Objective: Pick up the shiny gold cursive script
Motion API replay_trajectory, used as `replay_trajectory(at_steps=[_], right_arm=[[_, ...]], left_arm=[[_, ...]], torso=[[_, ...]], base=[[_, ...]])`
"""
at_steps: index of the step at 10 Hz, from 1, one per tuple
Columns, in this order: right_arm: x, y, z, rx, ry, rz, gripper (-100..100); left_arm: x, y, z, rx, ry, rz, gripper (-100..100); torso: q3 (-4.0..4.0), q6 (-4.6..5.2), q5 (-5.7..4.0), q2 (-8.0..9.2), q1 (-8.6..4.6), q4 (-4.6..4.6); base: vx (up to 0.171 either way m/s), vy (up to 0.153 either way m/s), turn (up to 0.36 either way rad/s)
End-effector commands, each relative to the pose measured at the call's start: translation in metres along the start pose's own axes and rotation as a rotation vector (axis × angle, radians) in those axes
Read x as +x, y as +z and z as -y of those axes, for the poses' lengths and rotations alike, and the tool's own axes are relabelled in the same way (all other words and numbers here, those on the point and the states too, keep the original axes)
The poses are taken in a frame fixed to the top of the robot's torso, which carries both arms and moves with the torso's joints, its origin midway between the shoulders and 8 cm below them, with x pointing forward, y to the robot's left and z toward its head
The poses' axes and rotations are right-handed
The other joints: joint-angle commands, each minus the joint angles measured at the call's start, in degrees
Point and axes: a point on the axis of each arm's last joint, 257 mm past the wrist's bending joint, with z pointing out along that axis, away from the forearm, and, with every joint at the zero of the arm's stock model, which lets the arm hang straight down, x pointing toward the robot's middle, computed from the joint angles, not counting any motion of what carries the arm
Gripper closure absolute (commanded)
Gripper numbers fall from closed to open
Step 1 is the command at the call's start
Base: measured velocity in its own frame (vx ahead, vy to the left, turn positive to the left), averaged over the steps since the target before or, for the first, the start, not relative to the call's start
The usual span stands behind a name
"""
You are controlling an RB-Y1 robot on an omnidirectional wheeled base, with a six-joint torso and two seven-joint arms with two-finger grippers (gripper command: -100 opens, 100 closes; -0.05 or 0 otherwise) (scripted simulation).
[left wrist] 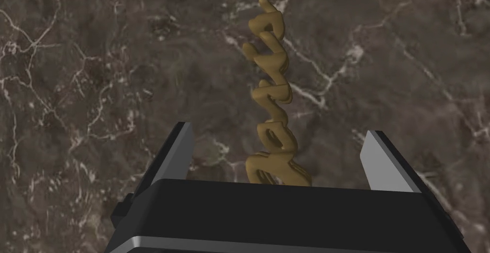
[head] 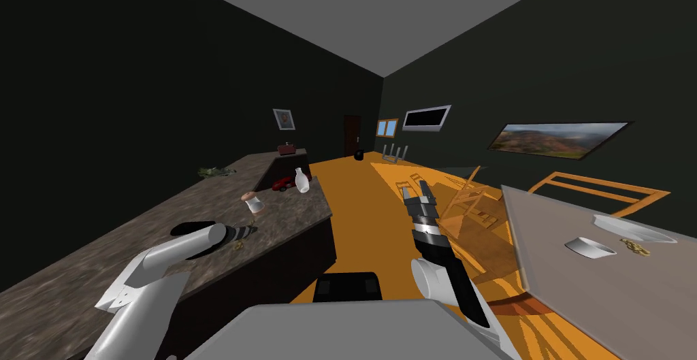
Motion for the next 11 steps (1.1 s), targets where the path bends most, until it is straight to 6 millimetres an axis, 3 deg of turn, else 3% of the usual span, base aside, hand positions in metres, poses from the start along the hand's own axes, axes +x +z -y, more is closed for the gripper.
replay_trajectory(at_steps=[1,5,8,9,11], right_arm=[[0.0,0.0,0.0,0.0,0.0,0.0,0],[0.0,0.0,0.0,0.0,0.0,0.0,0],[0.0,0.0,0.0,0.0,0.0,0.0,0],[0.0,0.0,0.0,0.0,0.0,0.0,0],[0.0,0.0,0.0,0.0,0.0,0.0,0]], left_arm=[[-0.002,0.005,0.007,0.017,-0.023,0.005,-100],[-0.009,0.019,0.025,0.064,-0.089,0.022,-100],[-0.011,0.021,0.028,0.074,-0.103,0.027,-100],[-0.011,0.022,0.028,0.075,-0.105,0.026,100],[-0.012,0.022,0.028,0.075,-0.108,0.028,100]], torso=[[0.0,0.0,0.0,0.0,0.0,0.0],[0.19,0.01,0.04,0.32,0.18,0.07],[0.21,0.0,0.03,0.35,0.11,0.08],[0.12,-0.03,0.02,0.19,0.08,0.05],[0.03,0.0,0.04,0.04,0.07,0.0]], base=[[-0.042,0.017,-0.18],[-0.094,0.041,-0.221],[-0.08,0.021,-0.11],[-0.008,0.002,0.005],[0.0,0.0,0.0]])
